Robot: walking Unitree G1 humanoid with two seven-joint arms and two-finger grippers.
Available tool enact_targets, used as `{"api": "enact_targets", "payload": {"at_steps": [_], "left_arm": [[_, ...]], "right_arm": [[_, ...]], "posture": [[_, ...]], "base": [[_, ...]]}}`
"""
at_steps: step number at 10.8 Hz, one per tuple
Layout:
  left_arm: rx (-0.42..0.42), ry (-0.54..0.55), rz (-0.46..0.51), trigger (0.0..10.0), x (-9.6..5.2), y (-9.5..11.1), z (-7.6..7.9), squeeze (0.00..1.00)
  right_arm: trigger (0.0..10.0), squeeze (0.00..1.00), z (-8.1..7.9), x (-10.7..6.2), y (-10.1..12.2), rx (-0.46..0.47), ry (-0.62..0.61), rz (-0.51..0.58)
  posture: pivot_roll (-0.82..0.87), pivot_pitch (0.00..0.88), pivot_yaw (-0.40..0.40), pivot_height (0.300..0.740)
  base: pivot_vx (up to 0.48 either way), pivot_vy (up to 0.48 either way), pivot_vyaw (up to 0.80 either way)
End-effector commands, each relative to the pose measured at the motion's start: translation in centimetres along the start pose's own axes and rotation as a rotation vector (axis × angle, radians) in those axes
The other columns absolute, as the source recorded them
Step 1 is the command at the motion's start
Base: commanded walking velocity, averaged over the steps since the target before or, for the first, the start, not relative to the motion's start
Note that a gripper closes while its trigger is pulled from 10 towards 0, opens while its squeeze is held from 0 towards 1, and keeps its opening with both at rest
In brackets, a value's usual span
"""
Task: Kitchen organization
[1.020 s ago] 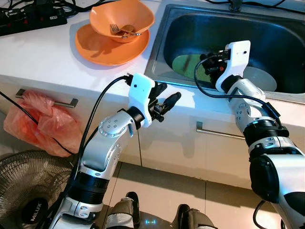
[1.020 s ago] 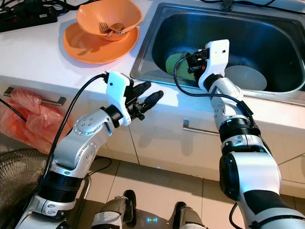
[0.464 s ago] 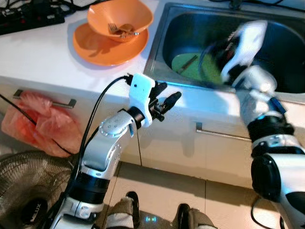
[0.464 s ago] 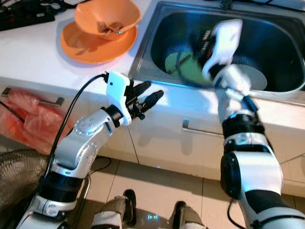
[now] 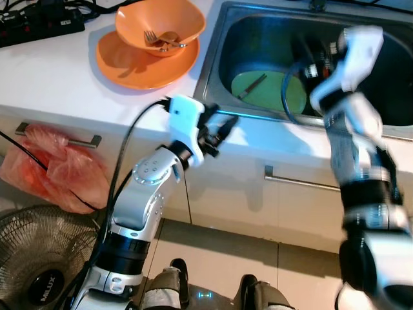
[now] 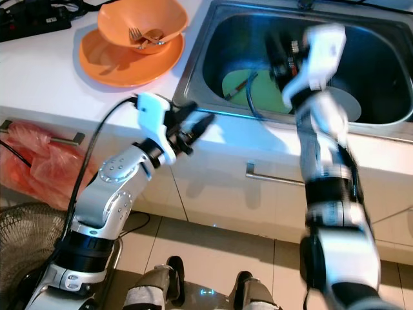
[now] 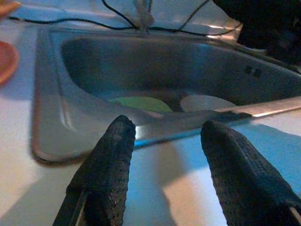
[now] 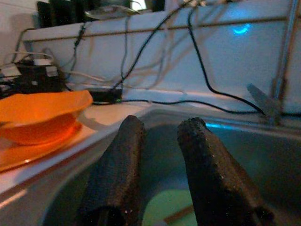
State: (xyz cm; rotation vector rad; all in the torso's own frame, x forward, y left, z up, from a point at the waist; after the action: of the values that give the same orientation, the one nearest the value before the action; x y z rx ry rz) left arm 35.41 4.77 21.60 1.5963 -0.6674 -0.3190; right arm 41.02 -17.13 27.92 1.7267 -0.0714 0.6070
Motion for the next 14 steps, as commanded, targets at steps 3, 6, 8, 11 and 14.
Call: {"api": "enact_targets", "payload": {"at_steps": [3, 6, 8, 11, 14], "left_arm": [[-0.009, 0.099, 0.036, 10.0, -0.1, 0.2, -1.3, 0.00], [-0.007, 0.220, 0.073, 10.0, -0.8, 0.1, -2.7, 0.00], [0.036, 0.276, 0.112, 10.0, -1.0, 0.8, -3.2, 0.00], [0.097, 0.363, 0.123, 10.0, -1.2, 1.1, -3.9, 0.00], [0.112, 0.395, 0.127, 10.0, -1.1, 1.1, -4.3, 0.00]], "right_arm": [[10.0, 0.00, -0.1, -2.3, 1.3, 0.020, -0.059, 0.070], [10.0, 0.00, -1.1, -5.1, 0.2, 0.040, -0.118, 0.044], [10.0, 0.00, -1.6, -5.7, -0.6, 0.056, -0.146, 0.027], [10.0, 0.00, -2.1, -5.8, -1.7, 0.091, -0.181, 0.004], [10.0, 0.00, -2.1, -5.8, -1.7, 0.081, -0.204, 0.007]], "posture": [[0.07, 0.214, 0.019, 0.740], [0.07, 0.207, 0.027, 0.740], [0.08, 0.214, 0.029, 0.740], [0.09, 0.224, 0.035, 0.740], [0.08, 0.223, 0.038, 0.740]], "base": [[0.000, 0.000, 0.00], [0.000, 0.000, 0.00], [0.000, 0.000, 0.00], [0.000, 0.000, 0.00], [0.000, 0.000, 0.00]]}}
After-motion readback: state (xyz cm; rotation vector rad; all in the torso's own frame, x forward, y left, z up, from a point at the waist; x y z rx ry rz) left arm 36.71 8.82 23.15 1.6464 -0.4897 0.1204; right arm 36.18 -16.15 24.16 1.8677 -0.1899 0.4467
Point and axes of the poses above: a point about 5 cm out from each wrist's last joint towards the gripper, its own x axis pointing out of the wrist towards the gripper, its own y axis along the axis of the wrist's last joint, z = x × y, the point moved 4 cm from there along x, pointing out of the wrist towards the gripper, and after that the axes turned 9 degrees about x, right-handed, at the moved point
